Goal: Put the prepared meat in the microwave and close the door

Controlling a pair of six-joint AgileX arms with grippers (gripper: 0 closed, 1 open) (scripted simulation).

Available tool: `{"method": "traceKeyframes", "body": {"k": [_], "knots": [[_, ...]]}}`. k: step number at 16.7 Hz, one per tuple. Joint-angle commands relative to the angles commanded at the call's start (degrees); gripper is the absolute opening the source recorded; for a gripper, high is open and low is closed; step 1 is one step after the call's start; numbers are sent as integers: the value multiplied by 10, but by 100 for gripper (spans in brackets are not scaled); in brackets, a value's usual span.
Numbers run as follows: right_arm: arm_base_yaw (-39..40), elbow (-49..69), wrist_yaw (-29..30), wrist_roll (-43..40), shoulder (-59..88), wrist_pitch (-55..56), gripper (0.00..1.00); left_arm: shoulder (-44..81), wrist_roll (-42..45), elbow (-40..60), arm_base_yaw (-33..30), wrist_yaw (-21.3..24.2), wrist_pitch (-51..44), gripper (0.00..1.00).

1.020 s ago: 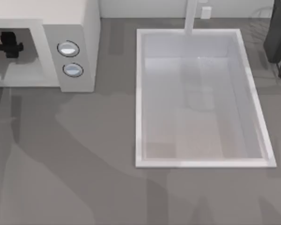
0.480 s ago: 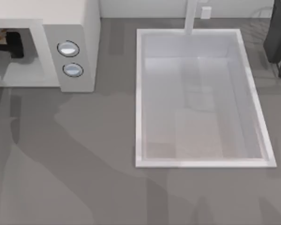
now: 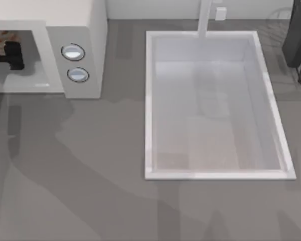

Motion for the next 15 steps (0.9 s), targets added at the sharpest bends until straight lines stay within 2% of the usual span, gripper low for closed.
{"method": "traceKeyframes", "body": {"k": [9,12,15], "knots": [[0,0,0,0,0,0,100,-181,23,-366,61,52,152,100],[0,0,0,0,0,0,100,-219,29,-432,76,63,186,100],[0,0,0,0,0,0,100,-229,30,-446,79,66,194,100]]}}
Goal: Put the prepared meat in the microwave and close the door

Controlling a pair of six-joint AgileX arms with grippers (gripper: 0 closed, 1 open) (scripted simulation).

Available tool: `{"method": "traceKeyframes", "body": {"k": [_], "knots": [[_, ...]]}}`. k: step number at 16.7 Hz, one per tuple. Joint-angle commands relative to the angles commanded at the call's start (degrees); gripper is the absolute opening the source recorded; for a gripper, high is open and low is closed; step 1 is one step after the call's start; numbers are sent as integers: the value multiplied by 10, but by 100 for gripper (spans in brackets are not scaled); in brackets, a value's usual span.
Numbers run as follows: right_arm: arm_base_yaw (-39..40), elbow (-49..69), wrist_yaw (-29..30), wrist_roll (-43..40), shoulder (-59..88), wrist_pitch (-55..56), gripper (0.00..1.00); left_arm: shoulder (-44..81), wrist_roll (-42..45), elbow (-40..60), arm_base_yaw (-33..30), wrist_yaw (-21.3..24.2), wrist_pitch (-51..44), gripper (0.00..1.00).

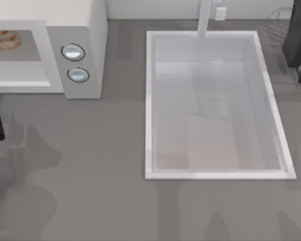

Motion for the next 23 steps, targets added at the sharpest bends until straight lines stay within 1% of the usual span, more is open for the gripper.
{"method": "traceKeyframes", "body": {"k": [4,7,9,13,16,18,23], "knots": [[0,0,0,0,0,0,100,2,-1,2,-3,-1,-3,100],[0,0,0,0,0,0,100,-34,-1,15,-3,-2,-42,100],[0,0,0,0,0,0,100,-74,-1,28,-3,-2,-98,100],[0,0,0,0,0,0,100,-168,-2,59,-4,-3,-249,100],[0,0,0,0,0,0,100,-230,-2,81,-3,-4,-321,100],[0,0,0,0,0,0,100,-247,-2,88,-3,-5,-337,100],[0,0,0,0,0,0,100,-246,-2,87,-3,-5,-336,100]]}}
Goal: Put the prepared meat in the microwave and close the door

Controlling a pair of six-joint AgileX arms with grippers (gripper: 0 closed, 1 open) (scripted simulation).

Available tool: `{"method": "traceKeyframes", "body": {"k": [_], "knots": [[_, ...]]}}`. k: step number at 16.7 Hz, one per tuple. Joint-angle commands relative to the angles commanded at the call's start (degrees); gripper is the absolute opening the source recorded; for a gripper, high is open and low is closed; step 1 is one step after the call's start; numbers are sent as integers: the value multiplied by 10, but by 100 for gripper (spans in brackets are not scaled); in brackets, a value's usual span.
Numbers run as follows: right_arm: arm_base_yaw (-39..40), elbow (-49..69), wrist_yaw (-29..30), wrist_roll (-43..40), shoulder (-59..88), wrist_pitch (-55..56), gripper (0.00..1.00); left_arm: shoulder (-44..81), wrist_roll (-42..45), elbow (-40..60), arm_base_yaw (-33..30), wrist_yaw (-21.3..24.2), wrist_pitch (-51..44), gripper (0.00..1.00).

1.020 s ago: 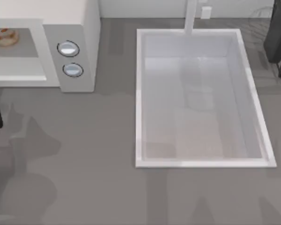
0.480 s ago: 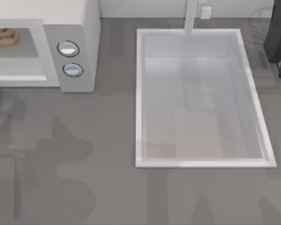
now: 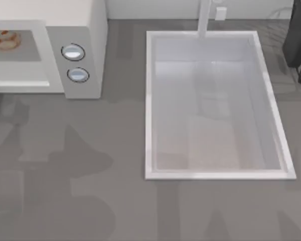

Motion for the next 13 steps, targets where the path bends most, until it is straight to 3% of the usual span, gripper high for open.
{"method": "traceKeyframes", "body": {"k": [5,13], "knots": [[0,0,0,0,0,0,100,-81,-8,-31,-17,-21,-23,100],[0,0,0,0,0,0,100,-378,-41,-160,-85,-96,-121,100]]}}
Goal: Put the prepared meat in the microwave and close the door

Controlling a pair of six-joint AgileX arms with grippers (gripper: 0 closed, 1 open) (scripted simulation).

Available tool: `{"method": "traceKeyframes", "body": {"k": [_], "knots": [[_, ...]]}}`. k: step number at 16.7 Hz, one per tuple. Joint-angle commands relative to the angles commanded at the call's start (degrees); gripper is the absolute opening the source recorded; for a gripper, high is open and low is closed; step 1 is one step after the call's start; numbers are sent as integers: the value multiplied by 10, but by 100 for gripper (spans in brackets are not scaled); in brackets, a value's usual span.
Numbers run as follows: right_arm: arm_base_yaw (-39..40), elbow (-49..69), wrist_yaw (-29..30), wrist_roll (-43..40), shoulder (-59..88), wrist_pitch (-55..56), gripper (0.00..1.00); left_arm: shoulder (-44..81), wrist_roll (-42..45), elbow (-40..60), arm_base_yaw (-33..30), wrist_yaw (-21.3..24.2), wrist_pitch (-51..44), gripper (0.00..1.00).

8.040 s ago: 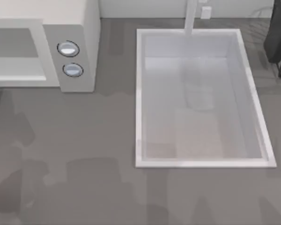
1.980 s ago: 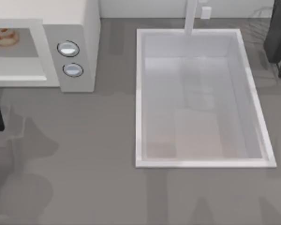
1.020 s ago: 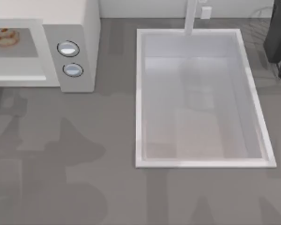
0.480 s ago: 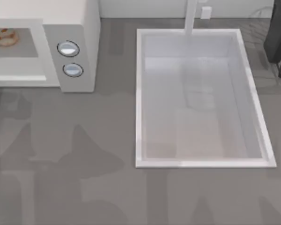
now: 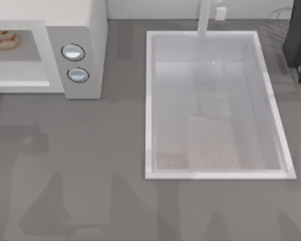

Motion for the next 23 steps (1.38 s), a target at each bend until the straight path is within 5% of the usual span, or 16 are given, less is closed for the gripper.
{"method": "traceKeyframes", "body": {"k": [9,17,23], "knots": [[0,0,0,0,0,0,100,-388,-40,-152,-82,-95,-114,100],[0,0,0,0,0,0,100,-437,-46,-173,-95,-110,-130,100],[0,0,0,0,0,0,100,-437,-46,-173,-95,-110,-130,55]]}}
